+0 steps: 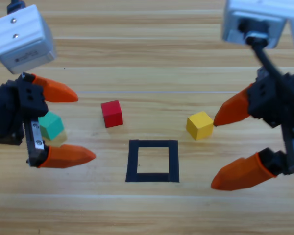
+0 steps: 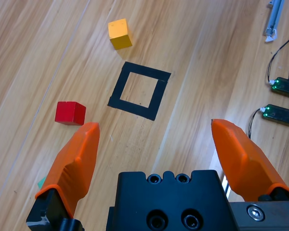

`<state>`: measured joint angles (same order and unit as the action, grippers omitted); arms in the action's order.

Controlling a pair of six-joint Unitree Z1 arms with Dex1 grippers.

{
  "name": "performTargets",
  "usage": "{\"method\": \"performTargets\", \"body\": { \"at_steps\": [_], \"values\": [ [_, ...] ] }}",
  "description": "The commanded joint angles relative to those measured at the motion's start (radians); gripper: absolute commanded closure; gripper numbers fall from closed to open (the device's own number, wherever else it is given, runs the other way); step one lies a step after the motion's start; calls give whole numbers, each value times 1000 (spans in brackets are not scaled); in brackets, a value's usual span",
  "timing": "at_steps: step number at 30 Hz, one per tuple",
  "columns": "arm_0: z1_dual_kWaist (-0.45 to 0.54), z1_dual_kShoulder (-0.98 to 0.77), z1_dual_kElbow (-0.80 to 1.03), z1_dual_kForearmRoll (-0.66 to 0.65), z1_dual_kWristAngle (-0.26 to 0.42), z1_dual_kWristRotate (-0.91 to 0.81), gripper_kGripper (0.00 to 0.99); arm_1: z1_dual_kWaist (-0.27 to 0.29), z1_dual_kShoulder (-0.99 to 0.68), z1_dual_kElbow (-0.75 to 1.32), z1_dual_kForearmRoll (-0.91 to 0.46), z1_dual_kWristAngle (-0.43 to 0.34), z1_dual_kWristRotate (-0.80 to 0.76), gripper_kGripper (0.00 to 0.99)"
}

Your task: Stack the blocks in the rectangular block: red at the bottom, yellow in the middle, green on top

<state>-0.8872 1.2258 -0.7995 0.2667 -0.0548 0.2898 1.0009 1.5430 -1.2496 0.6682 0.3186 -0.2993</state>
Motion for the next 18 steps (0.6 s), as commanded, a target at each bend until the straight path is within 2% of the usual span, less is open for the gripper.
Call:
{"method": "performTargets", "body": {
  "at_steps": [1, 7, 9, 11, 14, 15, 17, 18],
  "values": [
    [-21, -19, 25, 9, 9, -11, 0, 27, 63, -5, -18, -7, -4, 10],
    [-22, -17, 28, 9, 12, -12, 0, 27, 71, 4, -16, -7, -1, 10],
    [-21, -17, 29, 8, 16, -15, 0, 27, 72, 6, -18, -30, 28, 10],
    [-21, -12, 34, 3, 44, -32, 0, 27, 75, 2, -21, -127, 78, 10],
    [-21, 8, 19, 8, 119, -141, 0, 24, 92, -2, -65, -340, 172, 10],
    [-21, 15, 6, 8, 138, -169, 0, 13, 105, -8, -76, -386, 195, 10],
    [-15, 28, -26, 13, 204, -270, 0, -12, 146, -30, -81, -421, 209, 10],
    [2, 35, -56, 28, 214, -348, 0, -21, 178, -47, -79, -449, 224, 10]
  ]
}}
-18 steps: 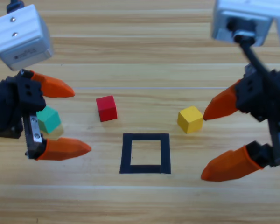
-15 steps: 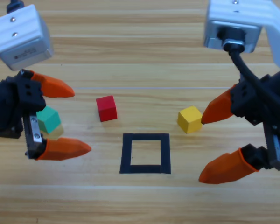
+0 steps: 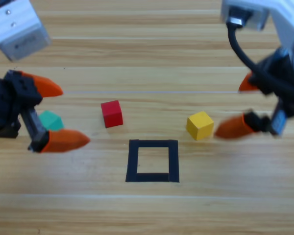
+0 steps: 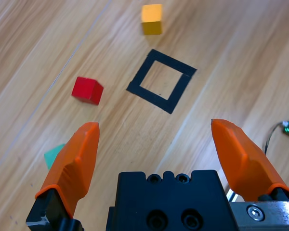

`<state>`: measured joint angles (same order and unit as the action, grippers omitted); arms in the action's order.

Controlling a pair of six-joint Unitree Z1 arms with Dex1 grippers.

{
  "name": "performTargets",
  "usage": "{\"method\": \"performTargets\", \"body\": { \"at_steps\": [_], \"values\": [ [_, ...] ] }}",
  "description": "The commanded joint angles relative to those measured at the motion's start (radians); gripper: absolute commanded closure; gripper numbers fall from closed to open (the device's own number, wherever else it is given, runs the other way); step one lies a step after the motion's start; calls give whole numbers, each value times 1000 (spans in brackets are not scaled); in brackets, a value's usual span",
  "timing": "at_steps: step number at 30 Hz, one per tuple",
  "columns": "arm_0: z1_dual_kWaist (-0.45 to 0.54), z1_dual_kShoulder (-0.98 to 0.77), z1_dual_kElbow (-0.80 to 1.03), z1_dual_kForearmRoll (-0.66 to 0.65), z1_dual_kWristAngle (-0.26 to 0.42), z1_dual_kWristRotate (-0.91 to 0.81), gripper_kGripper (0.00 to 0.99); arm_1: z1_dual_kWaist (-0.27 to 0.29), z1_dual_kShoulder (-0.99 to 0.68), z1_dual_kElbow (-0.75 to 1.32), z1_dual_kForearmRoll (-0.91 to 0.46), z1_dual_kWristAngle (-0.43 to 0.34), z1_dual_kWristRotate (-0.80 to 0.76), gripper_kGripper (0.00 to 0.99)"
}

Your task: Stack the blocks in the rectangular block: red at the bottom, yellow in the middle, green on top

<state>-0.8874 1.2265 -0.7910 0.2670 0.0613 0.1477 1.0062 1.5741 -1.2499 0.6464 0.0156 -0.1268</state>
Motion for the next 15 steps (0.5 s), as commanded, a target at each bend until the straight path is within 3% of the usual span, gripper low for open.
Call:
{"method": "performTargets", "body": {
  "at_steps": [1, 5, 8, 13, 15],
  "values": [
    [18, 41, -88, 43, 100, -263, 0, -34, 176, -62, -57, -158, 56, 10],
    [44, 50, -166, 116, 173, -533, 0, -51, 279, -103, -54, -155, 55, 8],
    [44, 111, -275, 241, 242, -709, 0, -69, 337, -123, -56, -160, 52, 8],
    [45, 261, -467, 403, 261, -875, 0, -146, 428, -164, -65, -166, 53, 8],
    [48, 370, -606, 529, 261, -928, 0, -169, 460, -172, -85, -158, 59, 8]
  ]
}}
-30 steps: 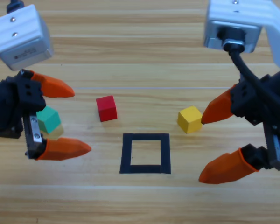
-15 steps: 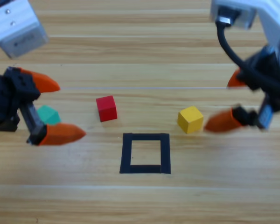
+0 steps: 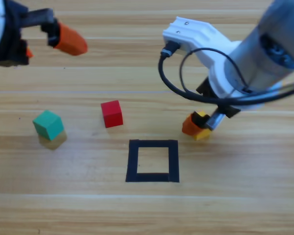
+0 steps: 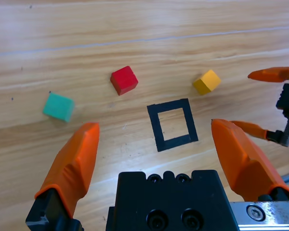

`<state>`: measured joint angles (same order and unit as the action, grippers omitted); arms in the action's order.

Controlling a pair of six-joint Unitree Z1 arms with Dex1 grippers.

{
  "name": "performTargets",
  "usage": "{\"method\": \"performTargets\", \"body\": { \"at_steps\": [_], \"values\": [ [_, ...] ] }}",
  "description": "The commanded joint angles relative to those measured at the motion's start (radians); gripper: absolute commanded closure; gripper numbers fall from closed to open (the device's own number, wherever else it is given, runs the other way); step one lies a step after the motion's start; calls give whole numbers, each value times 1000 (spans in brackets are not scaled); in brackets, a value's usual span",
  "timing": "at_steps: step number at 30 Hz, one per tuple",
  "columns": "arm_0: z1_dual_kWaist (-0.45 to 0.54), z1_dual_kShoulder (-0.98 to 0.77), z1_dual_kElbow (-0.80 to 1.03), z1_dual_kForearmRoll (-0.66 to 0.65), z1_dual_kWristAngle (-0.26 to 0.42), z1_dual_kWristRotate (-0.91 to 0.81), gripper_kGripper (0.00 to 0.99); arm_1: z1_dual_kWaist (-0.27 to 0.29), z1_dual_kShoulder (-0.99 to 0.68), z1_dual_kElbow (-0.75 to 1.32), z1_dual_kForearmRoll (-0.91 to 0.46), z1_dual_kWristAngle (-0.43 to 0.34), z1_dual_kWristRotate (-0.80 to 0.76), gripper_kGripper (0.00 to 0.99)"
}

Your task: Stack the blocks in the rectangular block: red at the bottom, yellow in the middle, green on top

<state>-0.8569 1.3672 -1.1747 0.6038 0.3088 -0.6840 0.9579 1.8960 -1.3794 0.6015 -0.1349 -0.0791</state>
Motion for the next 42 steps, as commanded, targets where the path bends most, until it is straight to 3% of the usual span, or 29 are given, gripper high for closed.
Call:
{"method": "performTargets", "body": {
  "at_steps": [1, 4, 6, 14, 24, 27, 29, 33, 35, 42],
  "values": [
    [18, 276, -289, 252, 13, -121, 0, -123, 152, -44, -52, -9, 18, 8],
    [26, 447, -503, 449, 12, -204, 0, -134, 190, -63, -58, -9, 30, 8],
    [32, 533, -605, 534, 3, -241, 0, -172, 209, -83, -58, 46, 32, 8],
    [90, 575, -620, 548, -77, -344, 0, -185, 285, -101, -58, 77, 32, 14],
    [202, 659, -652, 547, -171, -371, 0, -185, 362, -125, -51, 81, 25, 114],
    [225, 707, -669, 547, -192, -365, 0, -185, 376, -138, -37, 81, 24, 198],
    [236, 737, -680, 547, -205, -358, 0, -185, 383, -145, -26, 81, 21, 321],
    [239, 785, -700, 547, -217, -353, 0, -185, 388, -147, -23, 81, 15, 843],
    [242, 806, -707, 547, -226, -351, 0, -182, 390, -147, -20, 81, 7, 970],
    [254, 862, -741, 547, -244, -330, 1, -177, 376, -144, -2, 81, -2, 990]
  ]
}}
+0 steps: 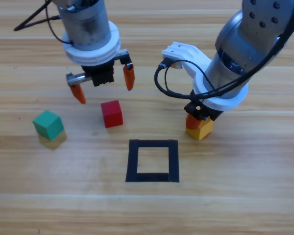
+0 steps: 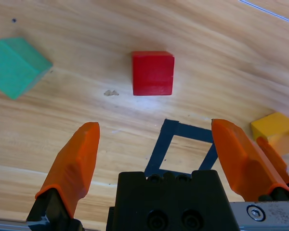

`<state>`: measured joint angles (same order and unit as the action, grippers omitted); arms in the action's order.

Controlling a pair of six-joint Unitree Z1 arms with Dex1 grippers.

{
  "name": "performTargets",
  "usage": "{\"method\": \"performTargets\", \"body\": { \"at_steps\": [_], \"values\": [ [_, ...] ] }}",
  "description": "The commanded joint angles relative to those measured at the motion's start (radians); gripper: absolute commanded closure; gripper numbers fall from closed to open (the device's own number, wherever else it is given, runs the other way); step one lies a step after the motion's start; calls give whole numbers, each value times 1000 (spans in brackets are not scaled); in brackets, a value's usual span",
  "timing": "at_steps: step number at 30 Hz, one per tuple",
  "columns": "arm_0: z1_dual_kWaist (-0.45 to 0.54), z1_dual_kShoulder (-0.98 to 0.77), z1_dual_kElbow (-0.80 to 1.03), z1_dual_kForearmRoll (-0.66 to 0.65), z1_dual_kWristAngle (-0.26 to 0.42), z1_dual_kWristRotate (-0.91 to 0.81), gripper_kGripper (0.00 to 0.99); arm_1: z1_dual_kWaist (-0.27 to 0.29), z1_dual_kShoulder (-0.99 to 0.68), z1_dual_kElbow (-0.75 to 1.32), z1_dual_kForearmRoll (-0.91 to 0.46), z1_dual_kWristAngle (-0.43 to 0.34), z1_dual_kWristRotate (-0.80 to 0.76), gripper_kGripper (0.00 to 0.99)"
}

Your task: Stack the blocks in the rectangular block: red at the bottom, yellow in the middle, green on top

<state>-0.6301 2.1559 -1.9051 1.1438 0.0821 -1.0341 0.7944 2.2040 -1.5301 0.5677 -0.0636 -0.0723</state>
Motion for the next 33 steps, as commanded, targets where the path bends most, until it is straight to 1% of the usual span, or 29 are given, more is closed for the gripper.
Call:
{"method": "performTargets", "body": {
  "at_steps": [1, 6, 9, 11, 15, 19, 22, 25, 28, 33],
  "values": [
    [29, 81, -11, 7, -19, 22, 1, -14, 59, 8, 40, 10, -9, 990],
    [38, 114, -20, 7, -28, 28, 1, -3, -27, 30, 96, 31, -24, 990],
    [43, 127, -31, 7, -31, 37, 1, 2, -86, 48, 130, 64, -55, 990],
    [43, 137, -38, 7, -31, 39, 1, 2, -124, 68, 144, 90, -61, 990],
    [43, 165, -57, 7, -30, 46, 1, 2, -184, 131, 144, 173, -55, 990],
    [43, 193, -72, 7, -30, 51, 1, 2, -228, 188, 144, 217, -70, 990],
    [43, 213, -81, 7, -30, 55, 1, 2, -244, 200, 146, 235, -50, 990],
    [43, 226, -84, 5, -30, 58, 1, 0, -276, 197, 156, 238, -37, 990],
    [43, 245, -94, 5, -30, 60, 4, -18, -331, 202, 156, 254, -24, 990],
    [43, 266, -104, 4, -30, 65, 19, -18, -357, 202, 156, 255, -4, 990]
  ]
}}
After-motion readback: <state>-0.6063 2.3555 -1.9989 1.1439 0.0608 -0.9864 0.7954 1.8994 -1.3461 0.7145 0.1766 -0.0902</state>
